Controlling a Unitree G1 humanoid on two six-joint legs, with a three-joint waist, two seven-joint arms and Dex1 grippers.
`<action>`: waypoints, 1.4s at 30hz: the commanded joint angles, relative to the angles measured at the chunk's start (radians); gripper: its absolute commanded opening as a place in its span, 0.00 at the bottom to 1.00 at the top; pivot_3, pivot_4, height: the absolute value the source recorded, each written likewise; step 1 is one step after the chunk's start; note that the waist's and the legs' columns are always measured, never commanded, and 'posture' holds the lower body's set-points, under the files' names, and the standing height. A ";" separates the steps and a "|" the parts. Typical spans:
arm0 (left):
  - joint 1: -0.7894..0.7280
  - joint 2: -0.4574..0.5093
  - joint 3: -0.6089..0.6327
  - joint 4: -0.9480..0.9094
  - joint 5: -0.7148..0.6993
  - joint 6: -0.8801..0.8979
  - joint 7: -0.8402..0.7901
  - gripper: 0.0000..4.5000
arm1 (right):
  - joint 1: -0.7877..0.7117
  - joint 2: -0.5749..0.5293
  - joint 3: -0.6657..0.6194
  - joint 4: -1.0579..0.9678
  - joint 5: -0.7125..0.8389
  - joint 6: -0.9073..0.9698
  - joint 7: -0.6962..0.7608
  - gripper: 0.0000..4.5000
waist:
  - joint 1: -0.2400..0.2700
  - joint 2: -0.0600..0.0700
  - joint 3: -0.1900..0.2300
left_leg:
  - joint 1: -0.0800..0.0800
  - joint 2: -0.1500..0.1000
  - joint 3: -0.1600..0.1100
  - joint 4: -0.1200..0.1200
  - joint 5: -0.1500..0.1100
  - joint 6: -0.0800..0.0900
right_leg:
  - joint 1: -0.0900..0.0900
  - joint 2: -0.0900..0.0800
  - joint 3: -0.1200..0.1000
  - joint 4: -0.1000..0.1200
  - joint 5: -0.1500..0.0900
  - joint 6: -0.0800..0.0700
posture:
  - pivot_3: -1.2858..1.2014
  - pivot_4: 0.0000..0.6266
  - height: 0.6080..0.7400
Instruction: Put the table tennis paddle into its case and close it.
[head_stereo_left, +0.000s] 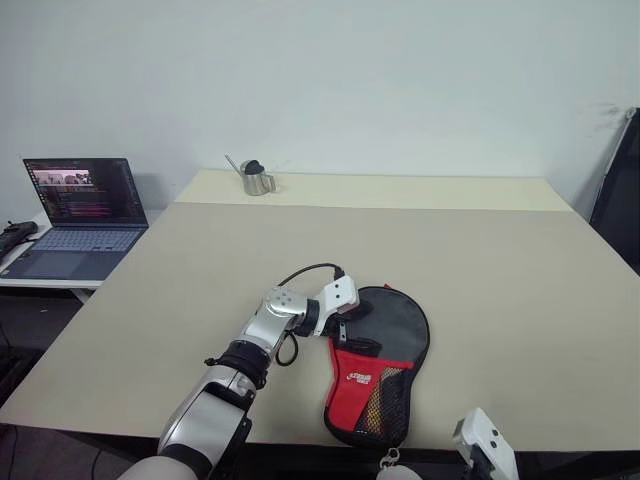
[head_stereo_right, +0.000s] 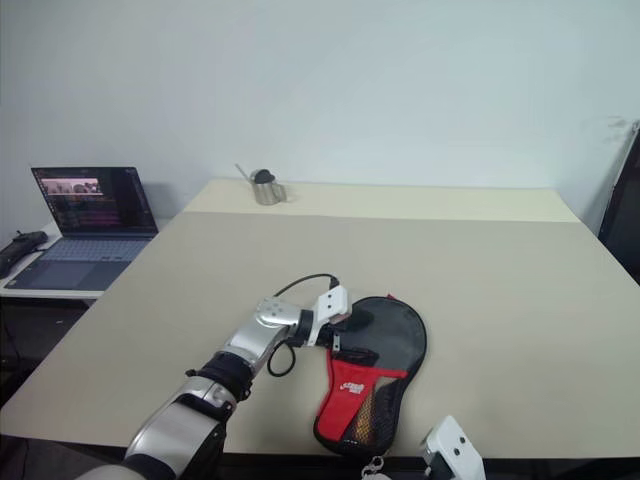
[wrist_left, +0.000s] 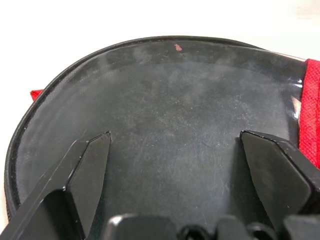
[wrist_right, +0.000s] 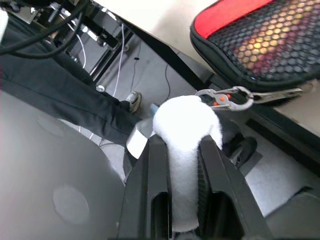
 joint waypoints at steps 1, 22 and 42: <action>0.065 0.015 -0.091 0.118 0.123 0.023 0.027 1.00 | -0.073 -0.021 0.025 -0.067 0.130 -0.004 -0.072 0.05 | 0.000 0.000 0.000 | 0.000 0.000 0.000 0.000 0.000 0.000 | 0.000 0.000 0.000 0.000 0.000 0.000 | 0.52 0.24 1.00; 0.062 -0.003 -0.062 0.110 0.089 0.015 0.017 1.00 | 0.190 -0.143 -0.590 -0.067 0.266 -0.047 0.041 0.72 | 0.008 -0.001 0.000 | -0.001 -0.003 0.001 0.000 0.000 0.000 | 0.000 -0.008 -0.002 -0.002 -0.001 0.001 | 0.52 0.24 1.00; 0.204 0.221 0.215 -0.634 -0.326 0.447 -0.110 1.00 | -0.446 0.181 -0.482 0.519 -0.343 -0.070 0.231 0.72 | -0.005 0.003 0.048 | -0.032 -0.003 0.007 0.000 0.000 0.000 | -0.026 0.008 0.000 0.003 0.005 0.010 | 0.52 0.24 1.00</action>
